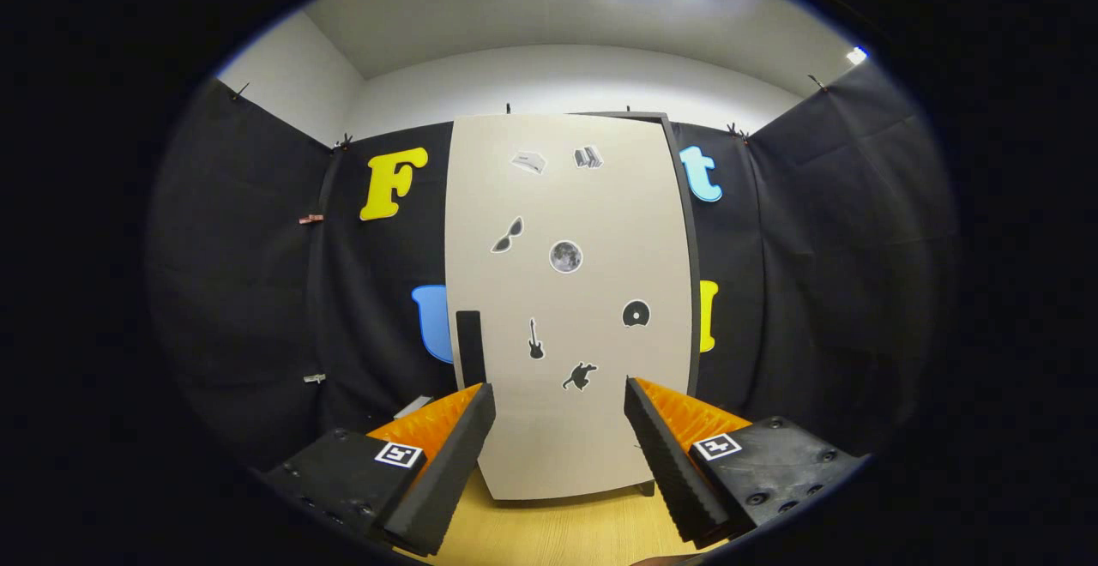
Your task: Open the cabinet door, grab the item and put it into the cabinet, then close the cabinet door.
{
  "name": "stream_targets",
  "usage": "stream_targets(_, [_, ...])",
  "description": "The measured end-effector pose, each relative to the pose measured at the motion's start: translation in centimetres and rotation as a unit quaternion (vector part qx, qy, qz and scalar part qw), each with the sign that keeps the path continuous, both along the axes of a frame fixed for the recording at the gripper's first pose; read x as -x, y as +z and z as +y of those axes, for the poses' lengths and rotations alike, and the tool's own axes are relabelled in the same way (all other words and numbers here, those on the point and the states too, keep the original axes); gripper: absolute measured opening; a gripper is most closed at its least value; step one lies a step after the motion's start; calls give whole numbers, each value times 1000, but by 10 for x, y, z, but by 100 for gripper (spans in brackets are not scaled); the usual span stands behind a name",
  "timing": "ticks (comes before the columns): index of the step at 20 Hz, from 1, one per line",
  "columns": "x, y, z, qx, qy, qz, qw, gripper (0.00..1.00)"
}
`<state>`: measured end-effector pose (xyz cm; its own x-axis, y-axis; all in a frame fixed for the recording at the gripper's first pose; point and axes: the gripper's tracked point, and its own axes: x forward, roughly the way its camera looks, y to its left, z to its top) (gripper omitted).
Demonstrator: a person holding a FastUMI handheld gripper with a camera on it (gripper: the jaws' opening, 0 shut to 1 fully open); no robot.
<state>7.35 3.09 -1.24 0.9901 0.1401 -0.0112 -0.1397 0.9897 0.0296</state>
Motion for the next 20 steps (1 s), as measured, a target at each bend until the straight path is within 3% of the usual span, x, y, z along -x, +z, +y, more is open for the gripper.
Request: stream_targets(20, [-6, -3, -3, 3, -8, 4, 1000, 98])
